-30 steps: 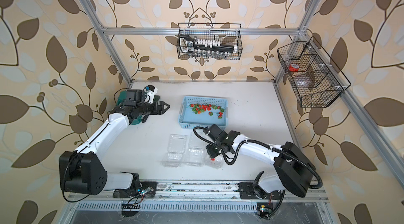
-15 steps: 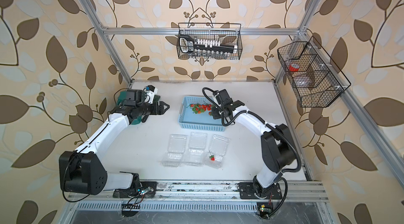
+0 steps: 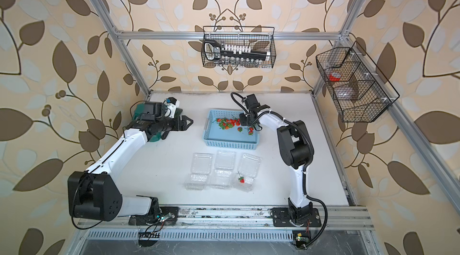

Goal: Pack strawberries into containers
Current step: Pick up the strawberry from the basket.

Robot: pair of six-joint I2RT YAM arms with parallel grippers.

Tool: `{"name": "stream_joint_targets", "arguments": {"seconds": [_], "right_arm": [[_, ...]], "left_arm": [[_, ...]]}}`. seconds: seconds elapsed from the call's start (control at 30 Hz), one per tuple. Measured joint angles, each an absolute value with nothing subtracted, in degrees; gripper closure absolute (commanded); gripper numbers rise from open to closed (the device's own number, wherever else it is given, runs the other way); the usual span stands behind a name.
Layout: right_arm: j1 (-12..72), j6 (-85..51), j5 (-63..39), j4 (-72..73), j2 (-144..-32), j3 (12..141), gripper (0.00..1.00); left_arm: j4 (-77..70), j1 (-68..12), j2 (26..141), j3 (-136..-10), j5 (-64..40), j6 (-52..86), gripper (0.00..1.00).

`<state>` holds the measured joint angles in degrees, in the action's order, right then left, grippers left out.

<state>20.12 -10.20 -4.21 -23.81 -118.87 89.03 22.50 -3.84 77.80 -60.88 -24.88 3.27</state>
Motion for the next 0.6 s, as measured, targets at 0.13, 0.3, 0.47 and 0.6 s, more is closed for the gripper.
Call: {"name": "stream_joint_targets", "arguments": {"seconds": [0.13, 0.3, 0.47, 0.6], "right_arm": [[19.2, -12.4, -7.8, -20.5, -119.5, 89.1, 0.67], [19.3, -13.6, -10.7, -19.0, -122.4, 90.9, 0.68], [19.1, -13.9, -11.3, -19.2, -123.5, 91.2, 0.68], [18.9, -13.9, -11.5, -19.2, -123.5, 91.6, 0.68]], "left_arm": [[22.5, -3.8, 78.0, -60.9, -24.9, 3.3, 0.17], [22.5, -3.8, 78.1, -60.9, -24.9, 3.1, 0.17], [22.5, -3.8, 78.1, -60.9, -24.9, 3.1, 0.17], [22.5, -3.8, 78.1, -60.9, -24.9, 3.1, 0.17]]}}
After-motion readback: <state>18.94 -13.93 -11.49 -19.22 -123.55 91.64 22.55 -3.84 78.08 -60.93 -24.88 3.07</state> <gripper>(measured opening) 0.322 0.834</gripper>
